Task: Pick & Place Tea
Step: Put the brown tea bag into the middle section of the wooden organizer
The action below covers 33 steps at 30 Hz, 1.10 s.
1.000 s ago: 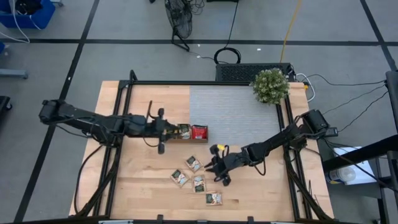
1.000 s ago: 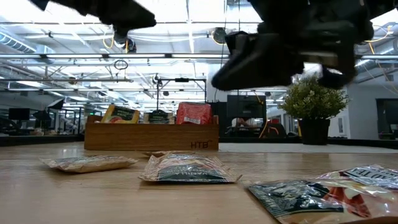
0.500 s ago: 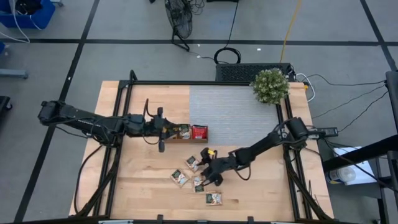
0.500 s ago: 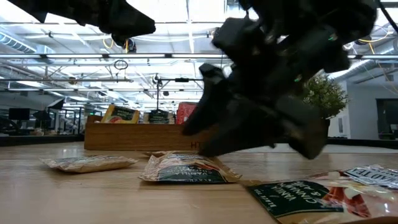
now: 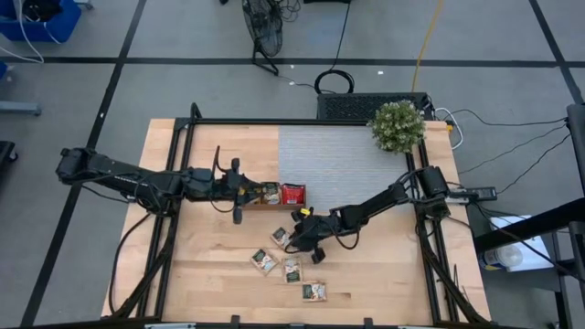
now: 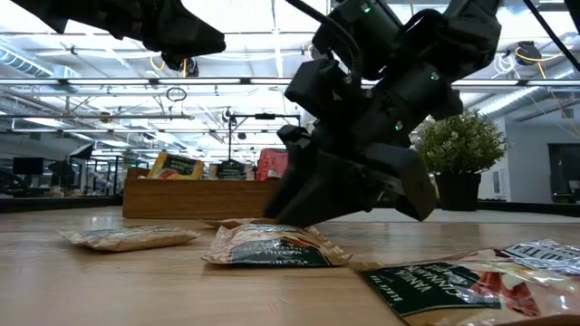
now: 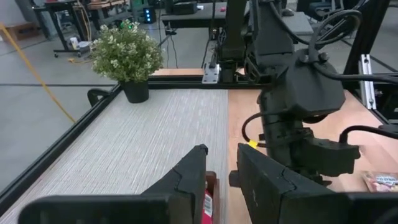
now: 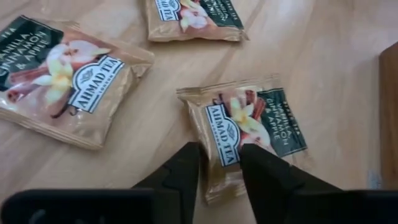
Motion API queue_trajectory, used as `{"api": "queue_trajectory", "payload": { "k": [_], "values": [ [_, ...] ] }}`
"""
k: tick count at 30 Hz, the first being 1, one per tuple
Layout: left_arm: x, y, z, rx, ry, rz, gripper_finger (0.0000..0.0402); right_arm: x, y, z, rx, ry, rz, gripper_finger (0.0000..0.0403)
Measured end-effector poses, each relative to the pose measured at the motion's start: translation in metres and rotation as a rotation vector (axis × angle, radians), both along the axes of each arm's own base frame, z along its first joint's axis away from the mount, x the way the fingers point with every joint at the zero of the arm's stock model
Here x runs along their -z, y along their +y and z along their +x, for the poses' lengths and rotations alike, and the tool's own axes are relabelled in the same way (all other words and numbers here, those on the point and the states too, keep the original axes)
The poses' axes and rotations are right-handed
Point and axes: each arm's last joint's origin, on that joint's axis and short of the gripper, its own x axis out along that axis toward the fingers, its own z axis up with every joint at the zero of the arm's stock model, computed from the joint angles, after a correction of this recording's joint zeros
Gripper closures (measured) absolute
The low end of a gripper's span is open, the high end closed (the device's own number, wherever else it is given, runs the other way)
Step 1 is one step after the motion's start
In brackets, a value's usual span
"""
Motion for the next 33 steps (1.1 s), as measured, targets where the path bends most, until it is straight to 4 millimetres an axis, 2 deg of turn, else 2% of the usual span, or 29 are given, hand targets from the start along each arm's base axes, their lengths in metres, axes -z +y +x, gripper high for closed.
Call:
{"api": "queue_trajectory", "payload": {
  "k": [4, 7, 12, 15, 20, 24, 27, 33],
  "values": [
    [0.0, 0.0, 0.0, 0.0, 0.0, 0.0, 0.0305, 0.001, -0.004, 0.0, -0.007, 0.006, -0.018, 0.0338],
    [0.0, 0.0, 0.0, 0.0, 0.0, -0.002, 0.0305, 0.006, -0.006, 0.002, -0.006, 0.006, -0.032, 0.0386],
    [0.0, 0.0, 0.0, -0.002, 0.0, -0.01, 0.0304, 0.017, -0.003, 0.003, 0.01, -0.003, -0.061, 0.0401],
    [0.0, 0.0, 0.0, -0.006, -0.002, -0.028, 0.0305, 0.016, 0.009, 0.0, 0.046, -0.034, -0.199, 0.0402],
    [0.0, 0.0, 0.0, -0.013, -0.006, -0.062, 0.0305, -0.006, 0.037, -0.006, 0.102, -0.184, -0.563, 0.0403],
    [0.0, 0.0, 0.0, -0.018, -0.01, -0.09, 0.0304, -0.019, 0.049, -0.01, 0.138, -0.241, -0.882, 0.0403],
    [0.002, -0.001, 0.0, -0.032, -0.002, -0.22, 0.0305, -0.032, 0.049, -0.008, 0.191, -0.268, -1.027, 0.0403],
    [0.008, -0.003, 0.005, -0.077, -0.001, -0.488, 0.0285, -0.032, 0.034, -0.004, 0.264, -0.23, -1.07, 0.0403]
  ]
}}
